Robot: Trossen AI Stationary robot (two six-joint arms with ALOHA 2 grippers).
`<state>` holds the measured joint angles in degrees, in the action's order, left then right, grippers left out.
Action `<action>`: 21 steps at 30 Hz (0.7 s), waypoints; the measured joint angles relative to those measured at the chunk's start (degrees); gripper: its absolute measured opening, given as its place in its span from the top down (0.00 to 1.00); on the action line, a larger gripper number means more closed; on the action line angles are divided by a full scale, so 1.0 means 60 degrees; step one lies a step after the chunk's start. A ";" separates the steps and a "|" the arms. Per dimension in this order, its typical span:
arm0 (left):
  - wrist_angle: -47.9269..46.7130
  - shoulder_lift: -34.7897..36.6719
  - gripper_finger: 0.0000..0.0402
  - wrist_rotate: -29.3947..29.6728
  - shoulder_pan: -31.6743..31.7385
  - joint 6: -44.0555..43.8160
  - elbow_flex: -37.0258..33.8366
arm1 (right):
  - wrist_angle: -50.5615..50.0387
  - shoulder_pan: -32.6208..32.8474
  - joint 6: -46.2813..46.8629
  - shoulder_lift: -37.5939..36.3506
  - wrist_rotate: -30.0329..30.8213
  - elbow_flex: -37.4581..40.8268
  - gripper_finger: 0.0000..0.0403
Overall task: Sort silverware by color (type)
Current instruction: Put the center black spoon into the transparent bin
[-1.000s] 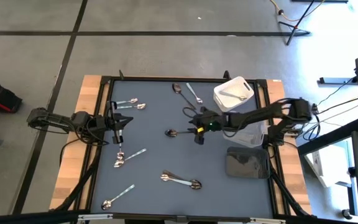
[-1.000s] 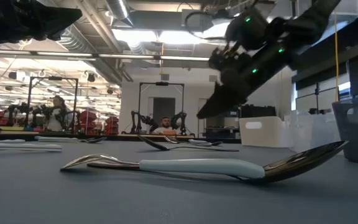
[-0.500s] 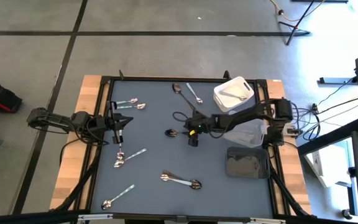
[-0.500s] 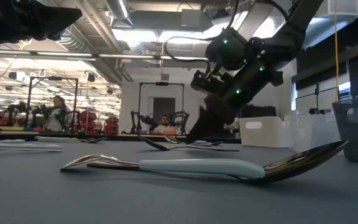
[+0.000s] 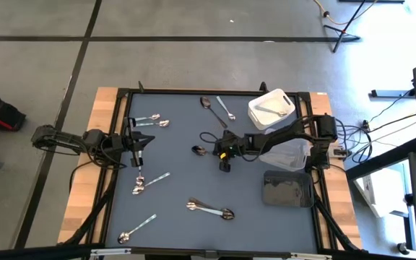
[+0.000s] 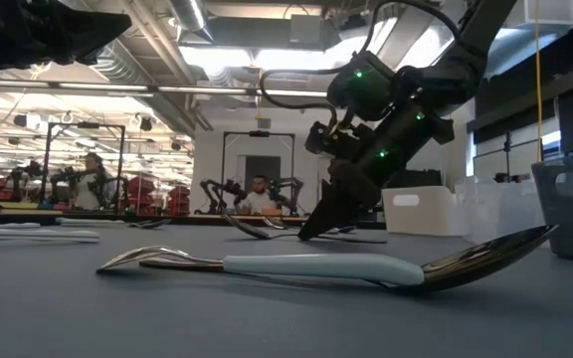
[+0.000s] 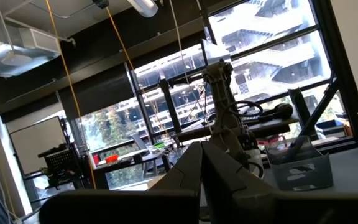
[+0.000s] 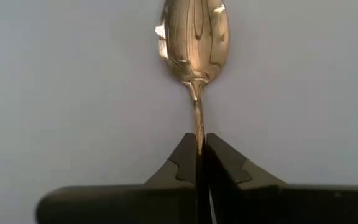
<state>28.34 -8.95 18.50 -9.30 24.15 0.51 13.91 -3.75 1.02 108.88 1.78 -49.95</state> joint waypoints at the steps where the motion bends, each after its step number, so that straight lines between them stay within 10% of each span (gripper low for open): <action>1: -0.0001 0.0000 0.99 0.0000 0.0000 0.0000 0.0000 | 0.0000 0.0000 0.0000 0.0000 0.0000 0.0000 0.99; 21: -0.0007 0.0001 0.99 0.0007 0.0004 -0.0001 0.0000 | -0.2020 0.0126 -0.0225 -0.2383 0.0217 0.0029 0.99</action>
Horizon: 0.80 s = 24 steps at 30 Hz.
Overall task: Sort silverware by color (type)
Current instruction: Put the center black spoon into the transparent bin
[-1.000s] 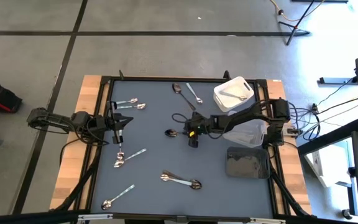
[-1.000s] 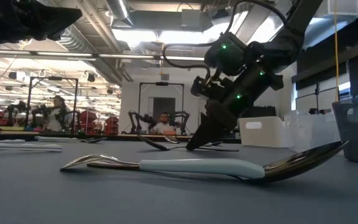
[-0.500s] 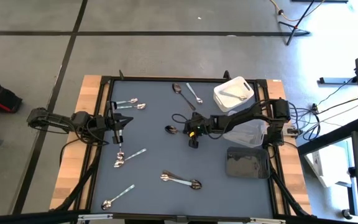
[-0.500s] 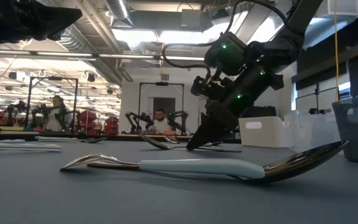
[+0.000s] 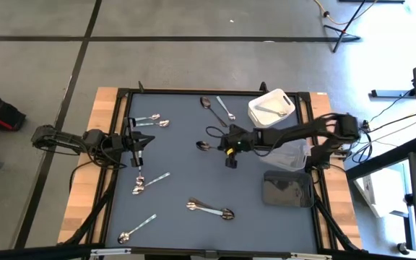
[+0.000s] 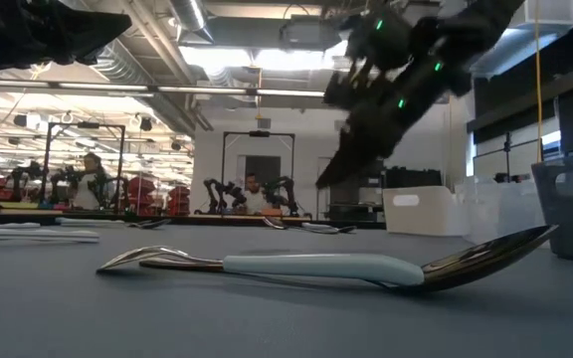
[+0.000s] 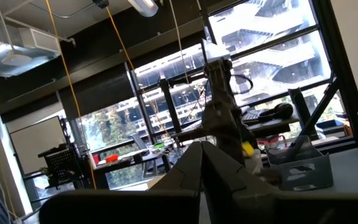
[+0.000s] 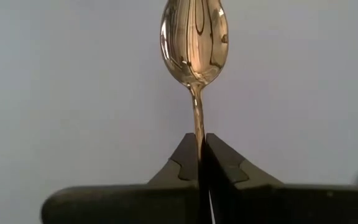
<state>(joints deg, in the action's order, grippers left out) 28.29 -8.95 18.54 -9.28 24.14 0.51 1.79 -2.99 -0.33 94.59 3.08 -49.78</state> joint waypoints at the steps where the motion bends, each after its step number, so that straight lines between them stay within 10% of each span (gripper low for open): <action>1: 0.0000 -0.0001 0.99 0.0001 0.0000 0.0000 0.0000 | -0.0201 0.0069 0.0003 -0.0298 0.0239 0.0000 0.99; 24: -0.0073 0.0001 0.99 -0.0013 -0.0002 0.0000 0.0000 | -0.7583 0.2209 0.3604 -0.6054 0.3345 0.0257 0.99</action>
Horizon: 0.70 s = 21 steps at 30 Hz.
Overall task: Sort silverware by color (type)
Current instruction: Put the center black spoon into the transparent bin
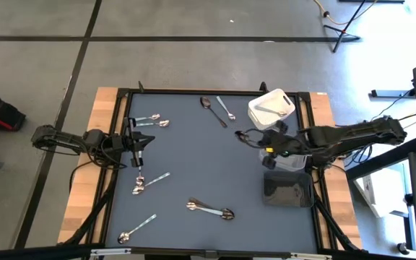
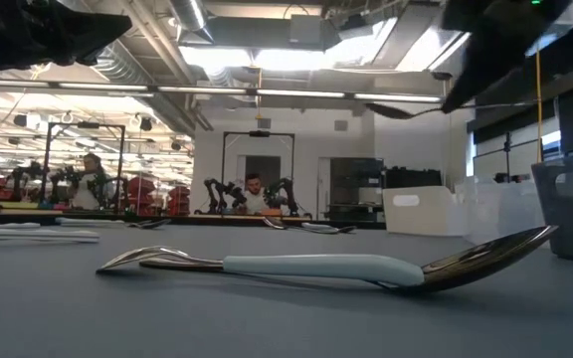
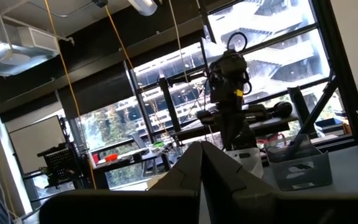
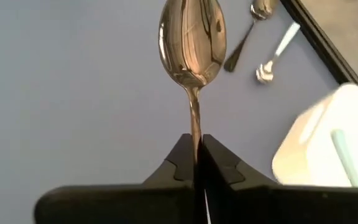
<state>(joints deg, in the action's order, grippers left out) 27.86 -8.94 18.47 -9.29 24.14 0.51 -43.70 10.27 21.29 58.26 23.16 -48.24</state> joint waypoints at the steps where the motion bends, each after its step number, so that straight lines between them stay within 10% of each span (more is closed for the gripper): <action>1: -0.0004 -0.0002 0.99 0.0000 -0.0002 -0.0002 0.0000 | -0.0211 0.0147 0.0318 -0.0223 0.0037 0.0127 0.99; 21: -0.0004 0.0002 0.99 -0.0019 0.0002 0.0000 0.0000 | -0.2777 0.1544 0.4891 -0.3291 0.0959 0.2727 0.99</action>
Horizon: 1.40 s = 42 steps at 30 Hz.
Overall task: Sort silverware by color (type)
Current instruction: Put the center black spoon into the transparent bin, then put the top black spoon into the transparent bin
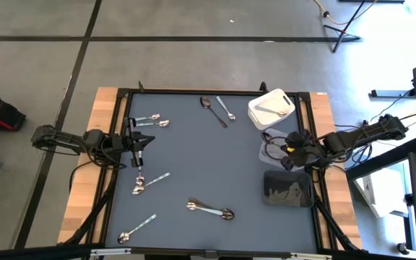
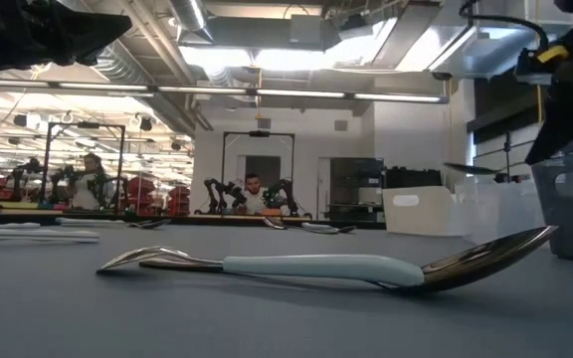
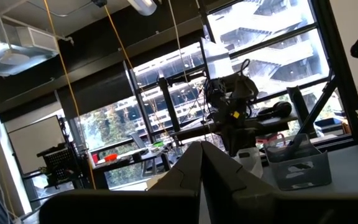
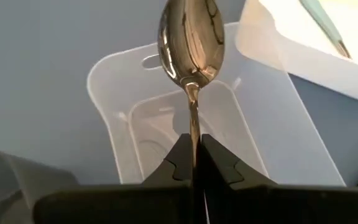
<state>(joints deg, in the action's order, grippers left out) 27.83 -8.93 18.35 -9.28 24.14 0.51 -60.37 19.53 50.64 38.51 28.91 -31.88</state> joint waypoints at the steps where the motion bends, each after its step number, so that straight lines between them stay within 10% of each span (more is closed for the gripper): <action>1: 0.0000 -0.0004 0.99 0.0000 0.0000 0.0000 0.0000 | 0.0080 0.0000 0.0034 -0.0056 0.0097 -0.0002 0.99; 26: 0.0000 0.0000 0.99 0.0004 0.0000 0.0000 0.0000 | 0.0647 -0.0048 0.2060 0.0122 0.0273 0.1453 0.98; 42: 0.0004 -0.0004 0.99 0.0003 -0.0001 0.0000 0.0000 | 0.2041 -0.0765 0.0119 0.0205 0.0613 -0.0119 0.65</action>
<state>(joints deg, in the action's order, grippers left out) 27.86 -8.95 18.37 -9.29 24.14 0.51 -48.12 14.94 51.35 39.74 32.59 -32.59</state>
